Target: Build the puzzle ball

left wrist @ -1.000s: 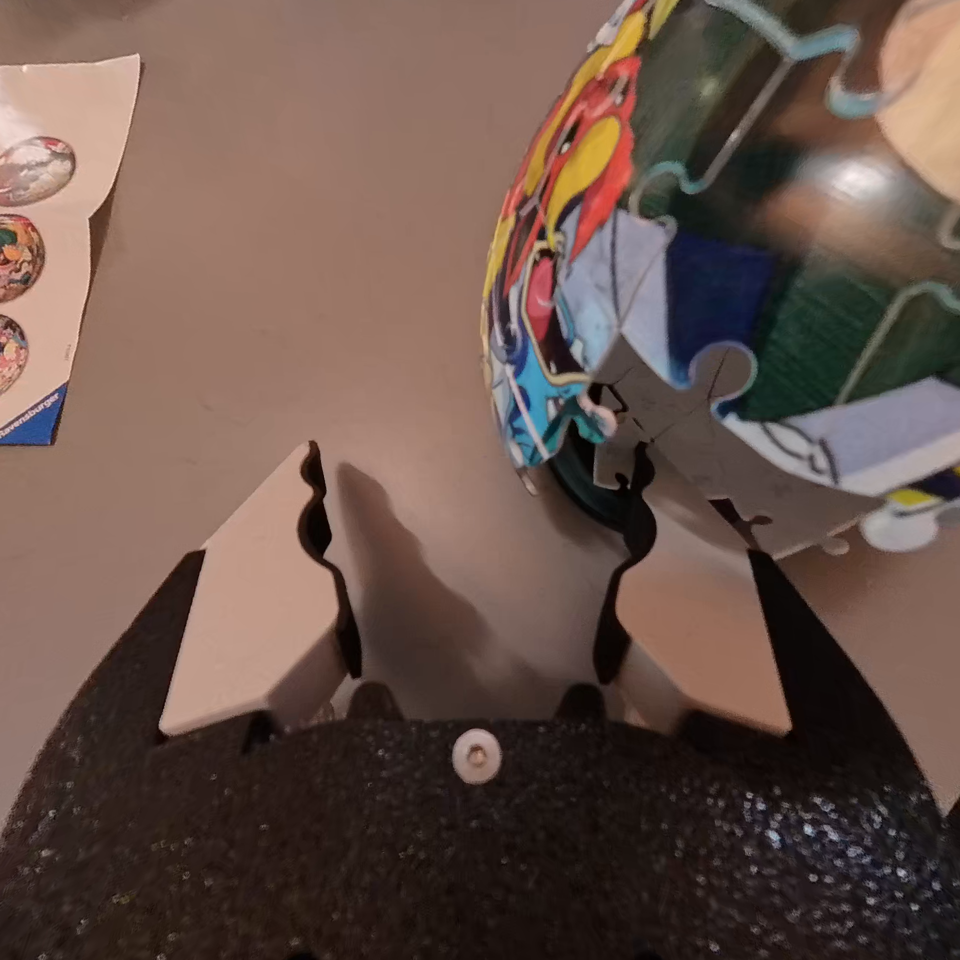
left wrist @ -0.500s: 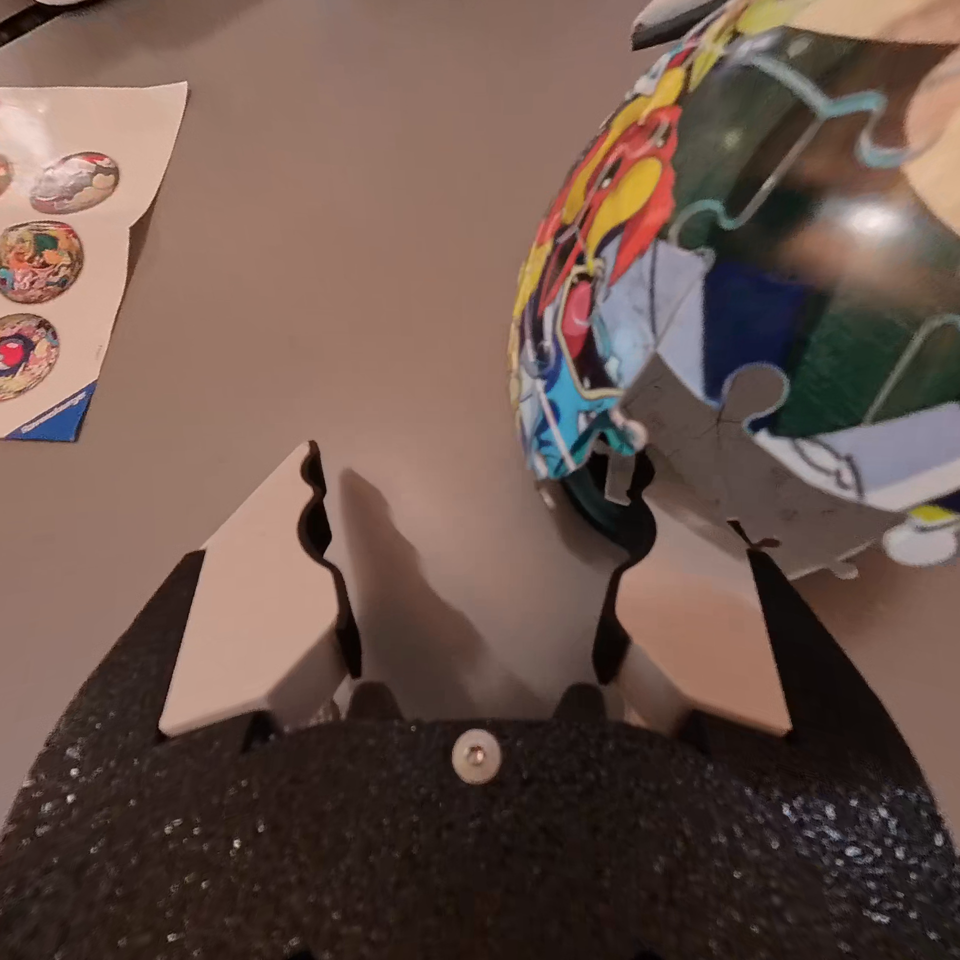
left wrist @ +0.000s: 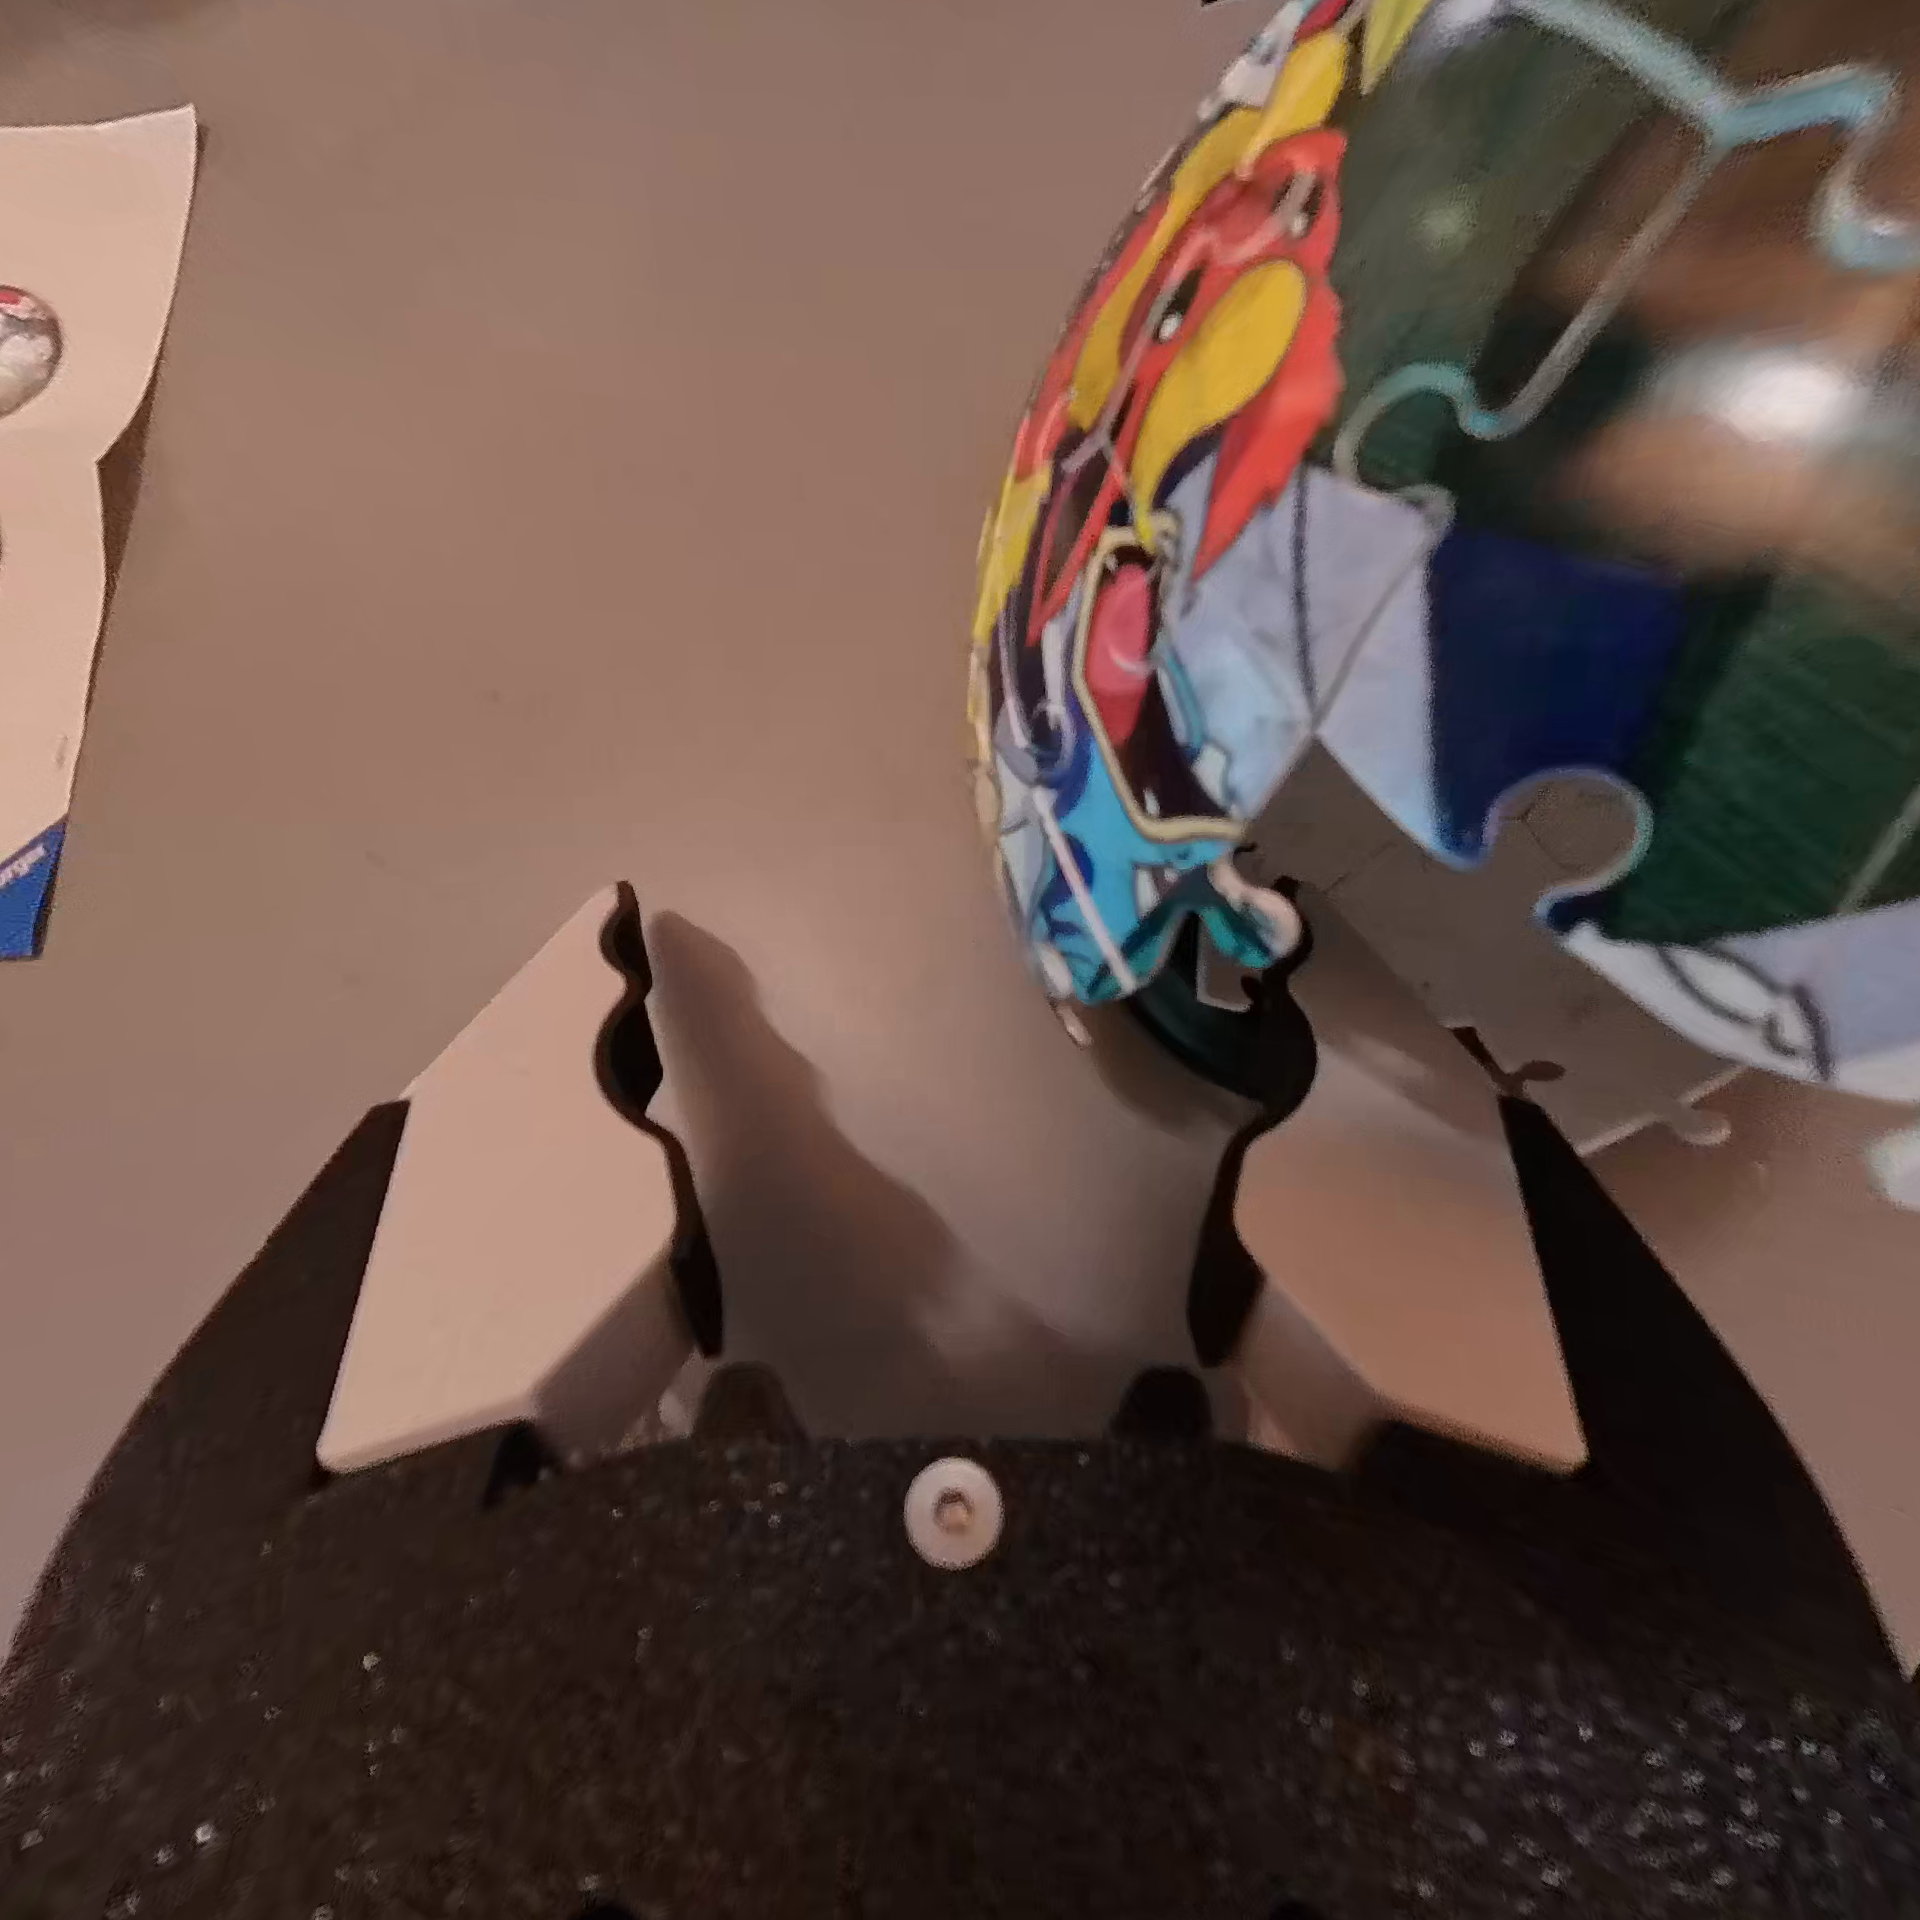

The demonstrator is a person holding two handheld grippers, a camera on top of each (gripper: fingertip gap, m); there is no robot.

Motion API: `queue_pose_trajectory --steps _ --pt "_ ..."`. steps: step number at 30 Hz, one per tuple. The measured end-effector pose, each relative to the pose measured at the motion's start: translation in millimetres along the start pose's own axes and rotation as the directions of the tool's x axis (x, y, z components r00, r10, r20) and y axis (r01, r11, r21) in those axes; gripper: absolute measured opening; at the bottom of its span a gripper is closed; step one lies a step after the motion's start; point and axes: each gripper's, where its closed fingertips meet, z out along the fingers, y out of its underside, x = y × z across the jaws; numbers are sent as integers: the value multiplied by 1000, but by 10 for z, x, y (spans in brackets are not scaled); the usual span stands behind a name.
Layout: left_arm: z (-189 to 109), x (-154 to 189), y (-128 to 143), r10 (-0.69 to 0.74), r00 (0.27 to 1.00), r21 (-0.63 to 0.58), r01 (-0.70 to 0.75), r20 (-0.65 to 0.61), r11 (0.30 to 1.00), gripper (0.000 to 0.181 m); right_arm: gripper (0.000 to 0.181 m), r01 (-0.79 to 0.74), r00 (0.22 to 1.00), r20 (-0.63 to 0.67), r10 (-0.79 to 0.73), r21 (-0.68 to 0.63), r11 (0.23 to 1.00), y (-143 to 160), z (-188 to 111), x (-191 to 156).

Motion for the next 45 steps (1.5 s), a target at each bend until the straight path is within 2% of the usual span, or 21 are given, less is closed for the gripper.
queue_pose_trajectory --steps 7,22,30,36,37,39,42,45 --pt "32 -63 -13 16 1000 21 -16 -9 1000 128 144 -50 999 8 50 -7 999 34 19 -10" --pt "16 -62 -70 77 997 73 -76 -1 994 129 148 -23 1000 16 24 -17 1000 -25 76 14" --pt "26 -47 -13 41 998 44 -39 -43 998 130 147 -27 1000 11 27 -14 1000 -23 93 19" --pt "69 -68 40 9 998 -1 -9 -62 1000 138 147 -20 1000 20 20 -4 1000 -30 104 22" --pt "58 -57 37 14 997 4 -14 -70 1000 136 147 -17 1000 21 17 -4 1000 -33 106 21" --pt "-22 18 -22 26 993 62 -19 -119 998 111 147 -16 1000 23 16 -6 1000 -36 110 15" --pt "-255 10 -194 -46 982 193 82 -182 978 96 147 -19 1000 20 19 1 1000 -39 110 15" --pt "-391 -49 -90 -96 975 139 126 -201 982 75 147 -16 1000 20 16 -2 1000 -38 110 17"
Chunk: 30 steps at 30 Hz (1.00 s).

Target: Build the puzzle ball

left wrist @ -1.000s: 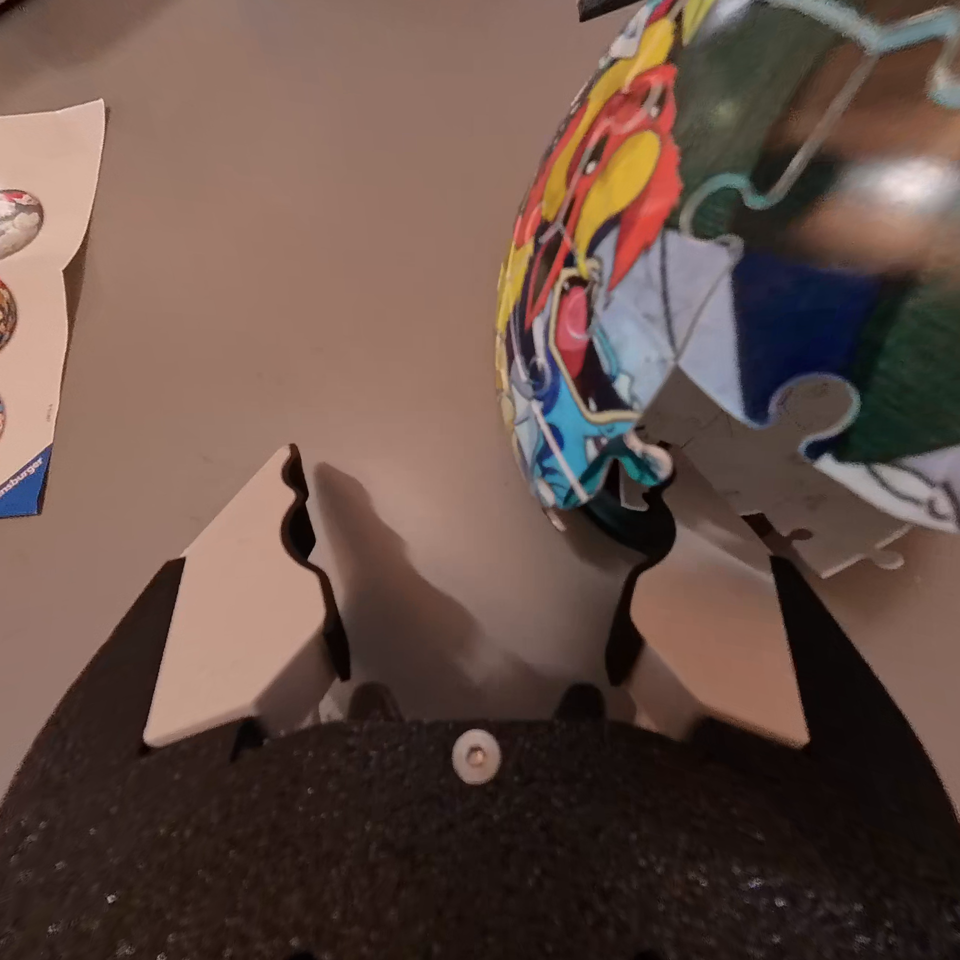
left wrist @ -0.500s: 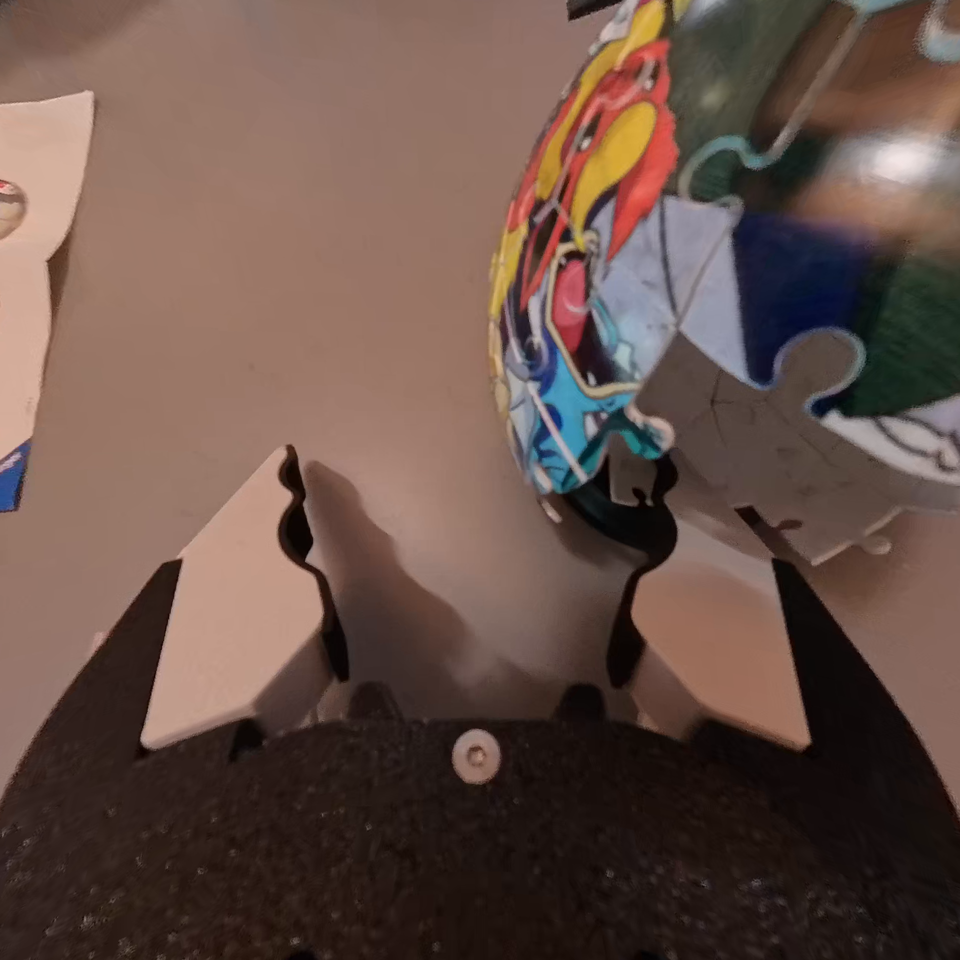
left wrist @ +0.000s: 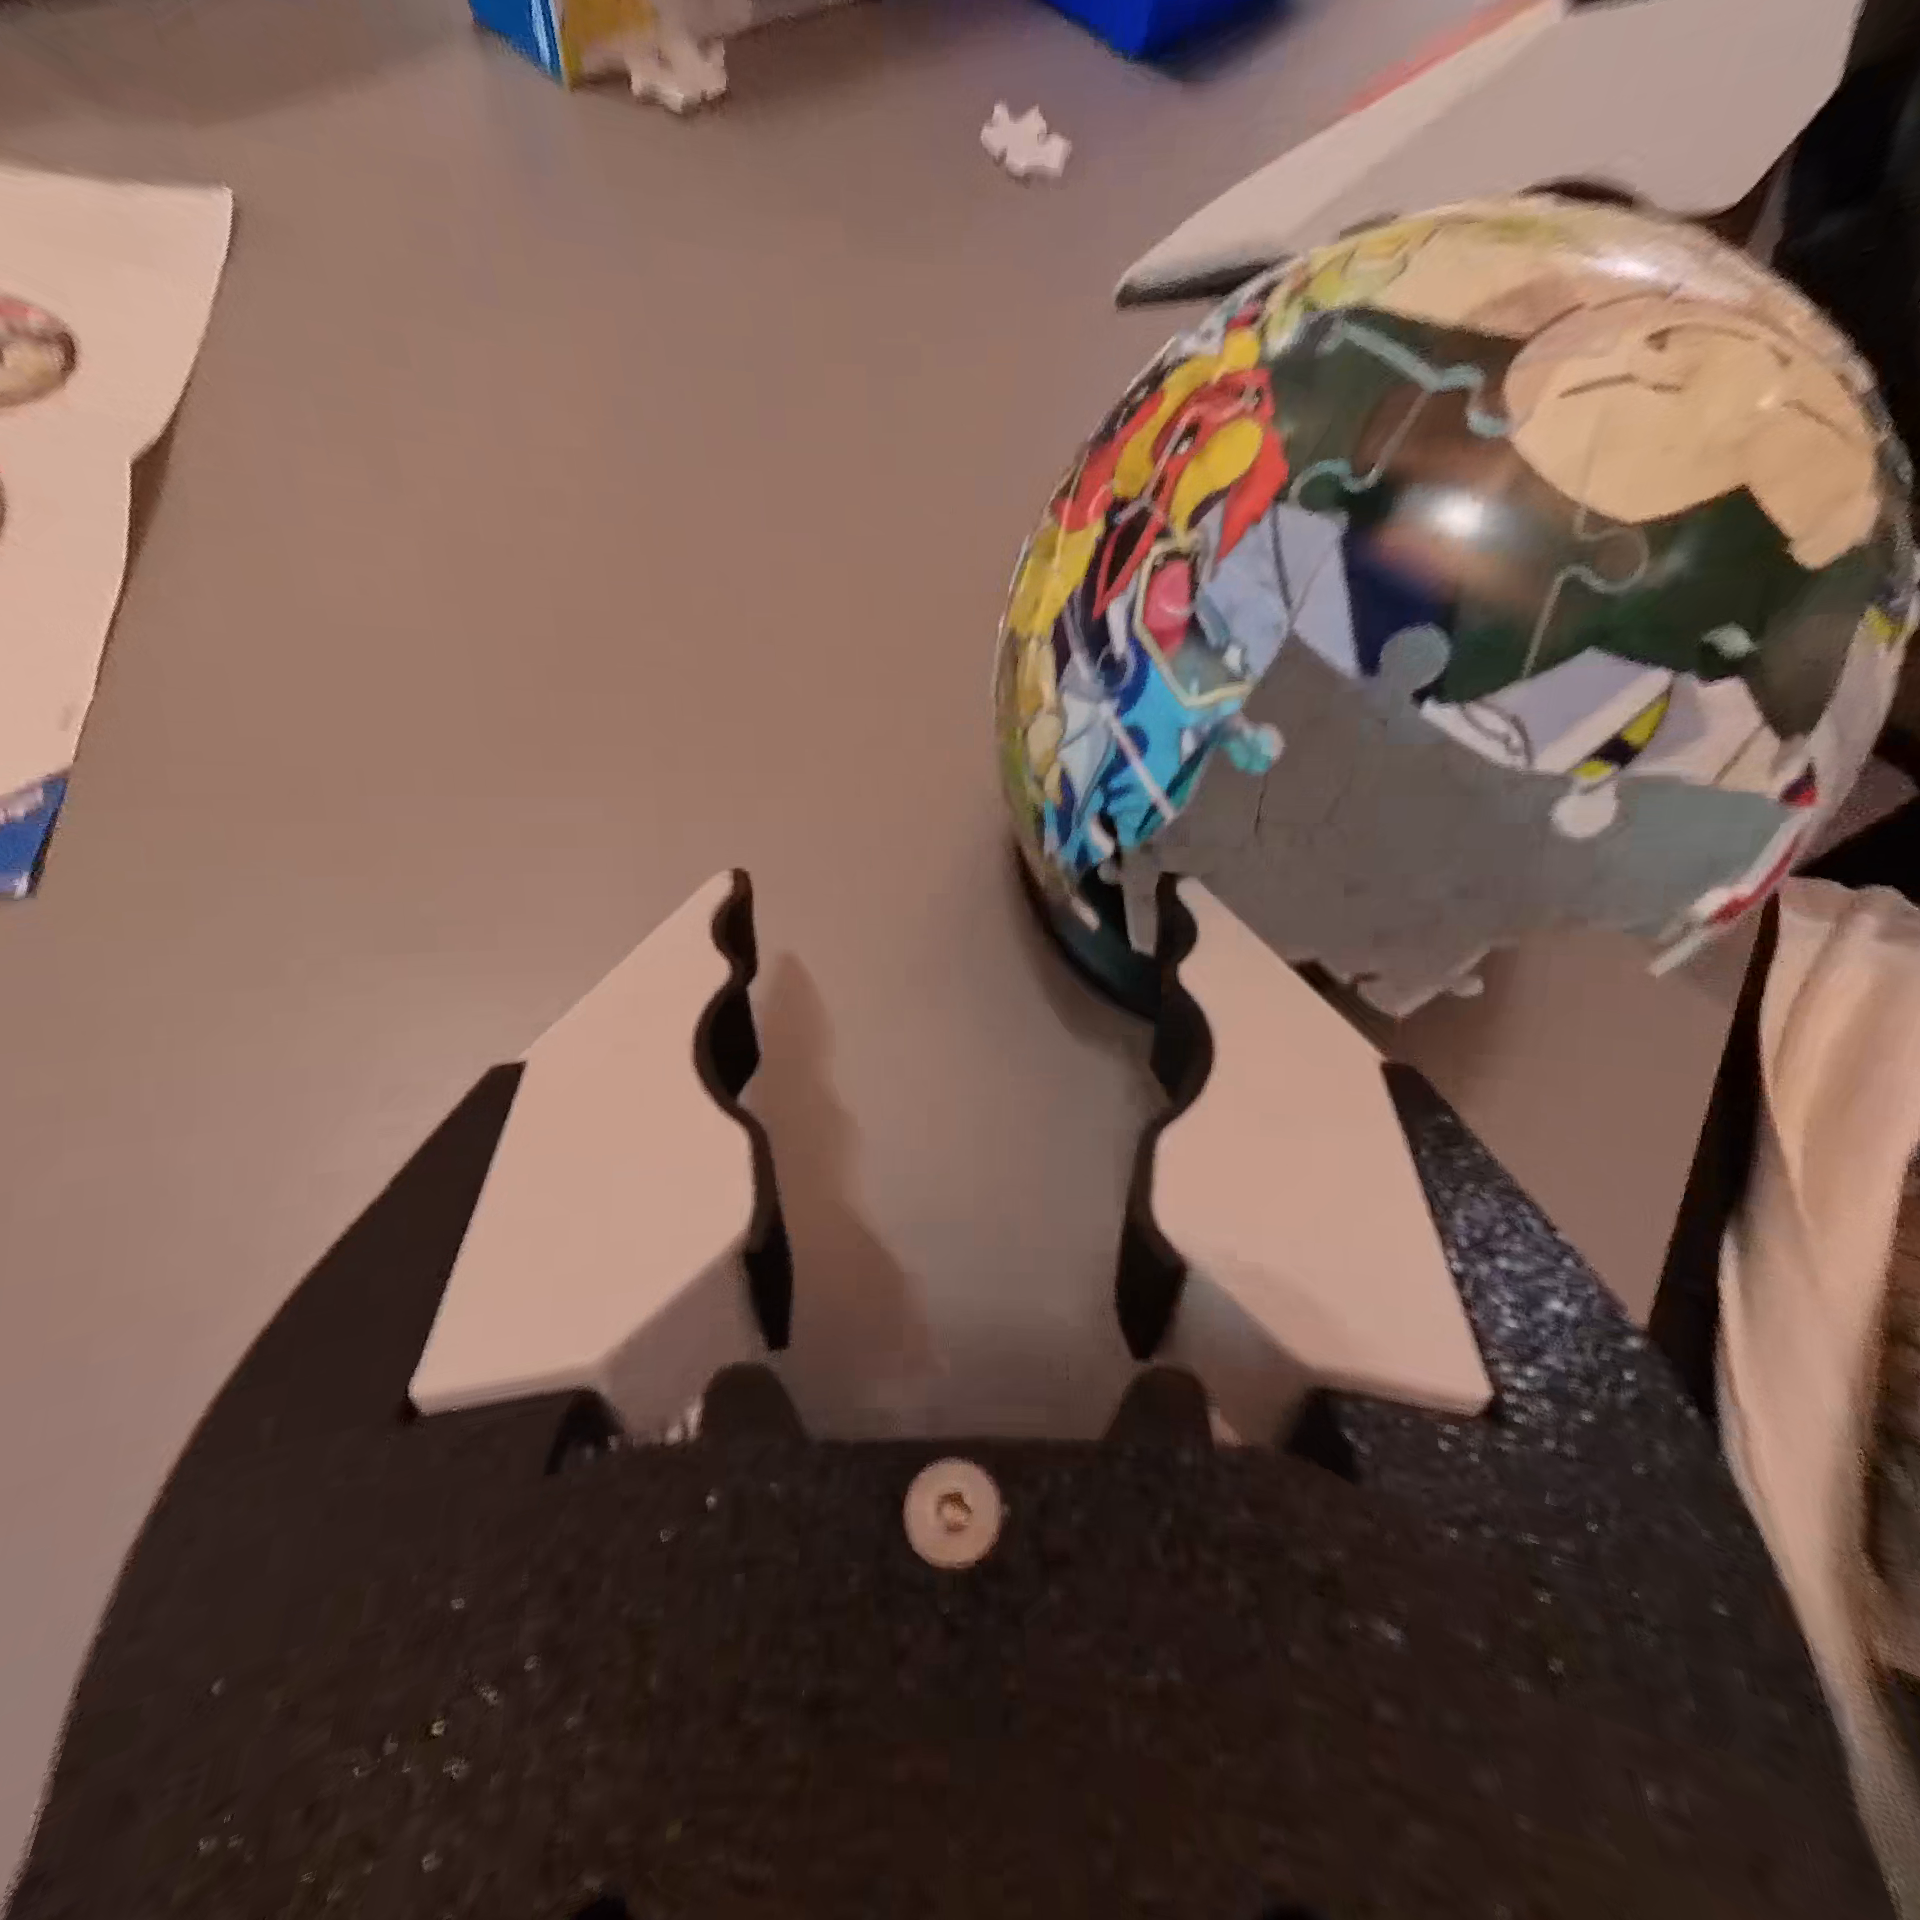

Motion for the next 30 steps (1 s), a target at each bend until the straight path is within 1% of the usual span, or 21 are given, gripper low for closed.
queue_pose_trajectory --steps 1,2,3,4,5,6,7,9,10,12,14,18,19,22,30 --pt "-32 6 67 -13 1000 -43 12 -7 999 69 147 2 1000 0 -2 0 1000 -4 2 -1" --pt "-59 69 129 -19 999 -82 15 -45 996 58 147 4 1000 -1 -4 0 1000 -7 4 -2" --pt "-83 159 171 -24 995 -108 13 -96 994 42 146 5 1000 -3 -5 1 1000 -9 5 -1" --pt "-96 229 192 -31 991 -118 16 -130 993 32 146 3 1000 -4 -3 2 1000 -11 6 -1" --pt "-91 263 189 -41 989 -116 25 -143 993 30 147 0 1000 -6 0 5 1000 -14 8 -1" --pt "-66 262 169 -54 989 -104 40 -137 994 32 146 -3 1000 -9 3 11 1000 -18 9 -1" --pt "-24 228 145 -77 991 -90 67 -111 994 43 146 -6 1000 -11 7 16 1000 -20 11 0" --pt "58 109 124 -134 991 -84 131 -27 988 80 146 -10 1000 -14 11 19 1000 -20 12 2" --pt "87 55 128 -141 990 -90 142 17 986 89 146 -10 1000 -14 11 18 1000 -20 12 2" --pt "145 -10 130 -98 991 -98 107 95 989 106 146 -10 1000 -17 10 17 1000 -20 12 0" --pt "219 -49 120 -45 986 -108 63 161 992 110 146 -13 1000 -18 13 19 1000 -21 13 1" --pt "360 -55 192 5 977 -173 33 214 984 110 146 -15 1000 -22 16 24 1000 -32 23 3" --pt "366 -65 200 29 973 -180 13 227 984 113 146 -17 1000 -25 17 27 999 -34 24 5" --pt "357 -76 232 33 971 -209 18 236 978 118 146 -20 999 -29 21 31 999 -34 22 5" --pt "356 -90 245 39 971 -246 21 236 969 121 144 -2 998 -66 4 22 1000 -41 -45 27"
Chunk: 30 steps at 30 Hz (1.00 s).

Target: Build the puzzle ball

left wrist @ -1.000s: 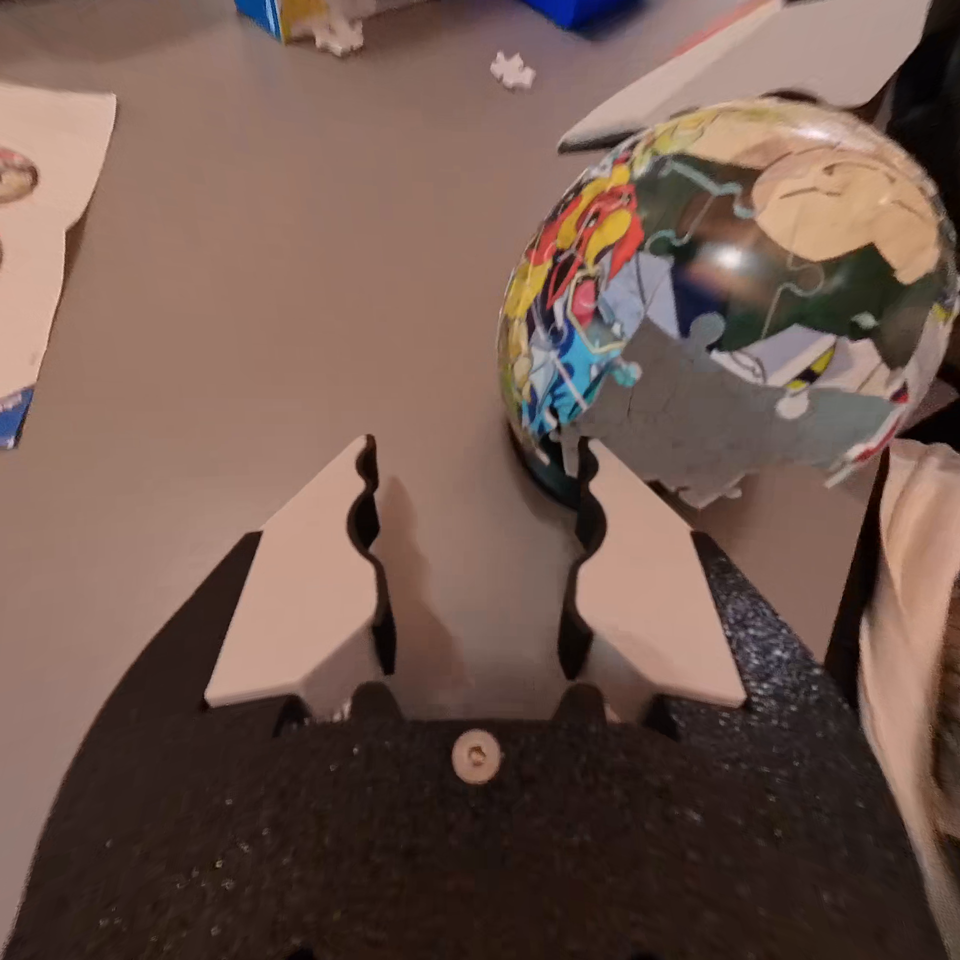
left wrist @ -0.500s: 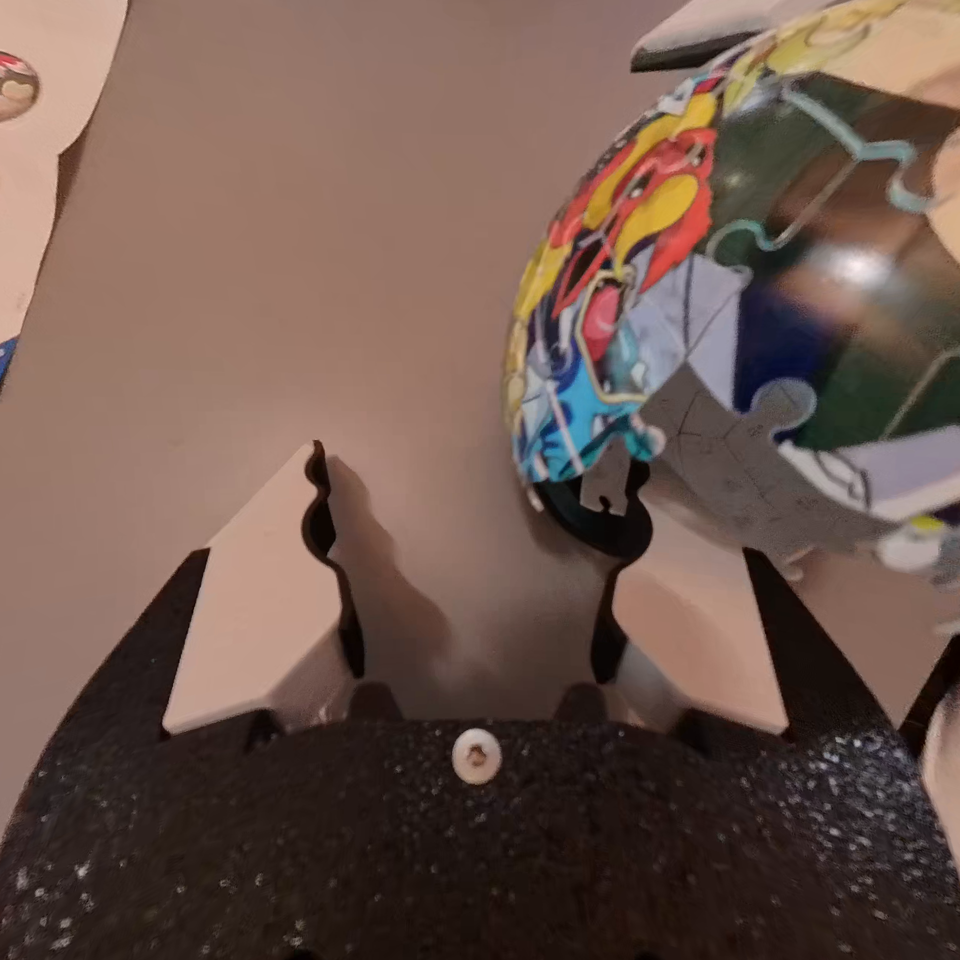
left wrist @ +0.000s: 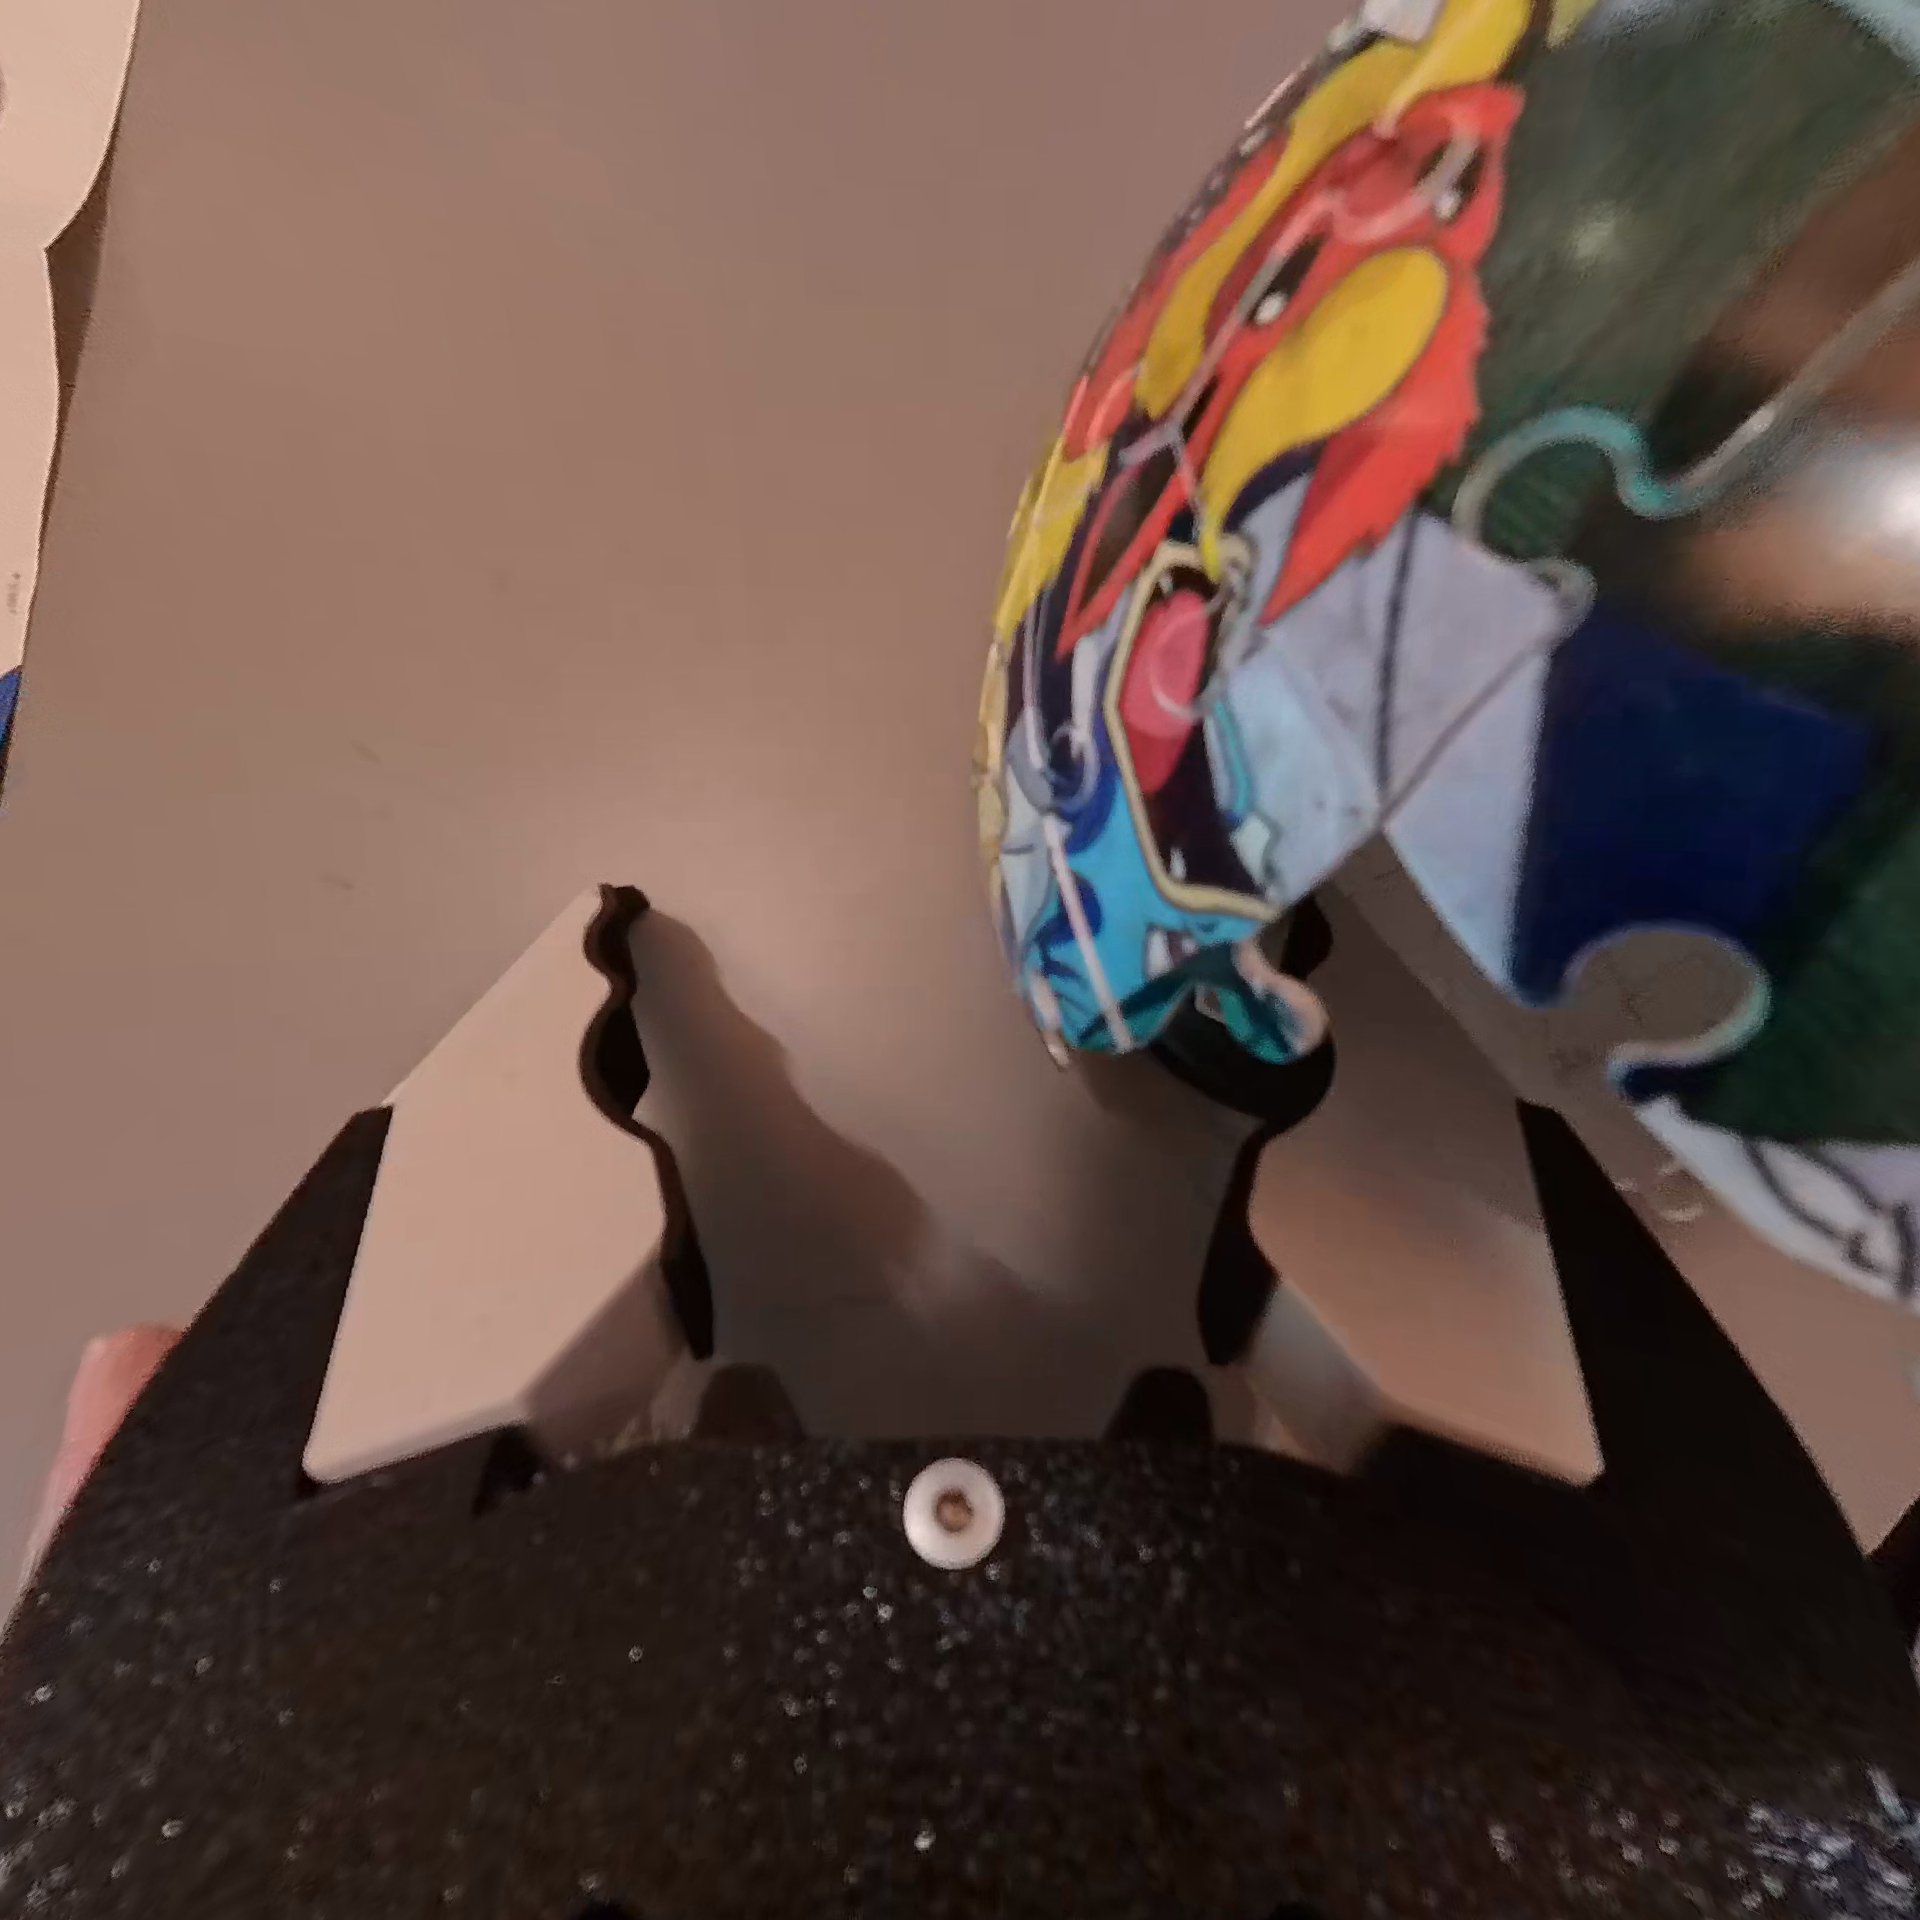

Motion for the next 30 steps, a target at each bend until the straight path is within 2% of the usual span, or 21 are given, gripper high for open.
queue_pose_trajectory --steps 4,7,10,13,20,23,30 --pt "24 -26 -30 24 999 40 -23 -22 999 127 142 28 1000 -10 -28 22 999 -118 -50 14" --pt "10 -23 -42 23 999 74 -21 -31 997 124 140 48 999 7 -48 7 999 -112 -13 -16" --pt "-61 2 -91 -46 994 132 59 -101 989 120 140 40 999 3 -40 13 999 -110 -3 -5" --pt "-137 -107 -113 -89 992 158 102 -90 982 114 139 41 999 3 -41 10 999 -110 -2 -5" --pt "-94 -19 -77 -28 997 108 37 -78 993 114 139 40 999 6 -40 15 999 -105 4 3" --pt "-50 -41 -4 13 999 58 -11 -33 998 117 139 39 999 4 -39 17 999 -105 9 6" --pt "-52 -48 24 -5 1000 34 6 -27 999 117 139 39 999 2 -39 21 999 -99 9 9"
